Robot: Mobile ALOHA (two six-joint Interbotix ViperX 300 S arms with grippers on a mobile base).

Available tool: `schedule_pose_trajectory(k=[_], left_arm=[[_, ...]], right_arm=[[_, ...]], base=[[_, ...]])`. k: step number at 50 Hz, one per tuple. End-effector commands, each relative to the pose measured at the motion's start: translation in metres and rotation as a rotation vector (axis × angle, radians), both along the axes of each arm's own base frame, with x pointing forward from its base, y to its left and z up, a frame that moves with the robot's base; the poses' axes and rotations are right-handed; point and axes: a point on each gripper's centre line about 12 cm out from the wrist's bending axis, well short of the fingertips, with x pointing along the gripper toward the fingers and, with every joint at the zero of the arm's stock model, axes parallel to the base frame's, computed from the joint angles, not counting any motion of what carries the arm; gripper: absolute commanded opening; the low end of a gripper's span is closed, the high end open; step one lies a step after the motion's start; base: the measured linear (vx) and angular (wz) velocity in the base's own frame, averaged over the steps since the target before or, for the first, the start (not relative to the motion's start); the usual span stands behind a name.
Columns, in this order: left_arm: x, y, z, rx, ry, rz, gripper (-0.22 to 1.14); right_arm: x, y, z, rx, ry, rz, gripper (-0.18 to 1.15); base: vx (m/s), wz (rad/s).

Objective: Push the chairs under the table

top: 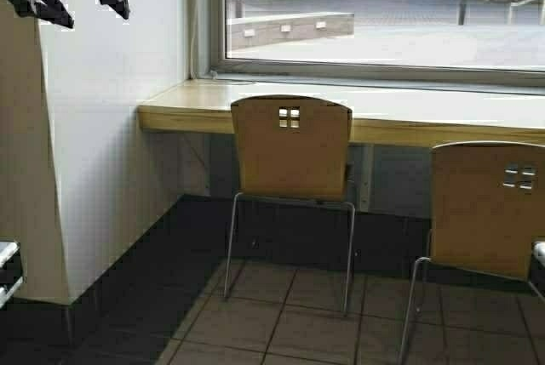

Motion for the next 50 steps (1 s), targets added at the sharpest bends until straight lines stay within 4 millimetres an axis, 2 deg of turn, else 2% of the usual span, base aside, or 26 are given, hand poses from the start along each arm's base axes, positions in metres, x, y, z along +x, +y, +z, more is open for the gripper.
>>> schedule_pose_trajectory(k=[1, 15, 50], left_arm=[[0.005, -0.002, 0.010, -0.008, -0.031, 0.000, 1.00], [0.002, -0.001, 0.006, -0.045, -0.008, 0.021, 1.00], [0.002, -0.001, 0.008, -0.077, -0.007, 0.039, 1.00]], right_arm=[[0.003, 0.000, 0.011, 0.009, -0.031, -0.004, 0.94], [0.009, 0.001, -0.003, 0.009, 0.015, -0.006, 0.94], [0.009, 0.002, 0.000, 0.110, 0.071, -0.034, 0.94]], base=[[0.00, -0.23], [0.03, -0.33], [0.08, -0.38]])
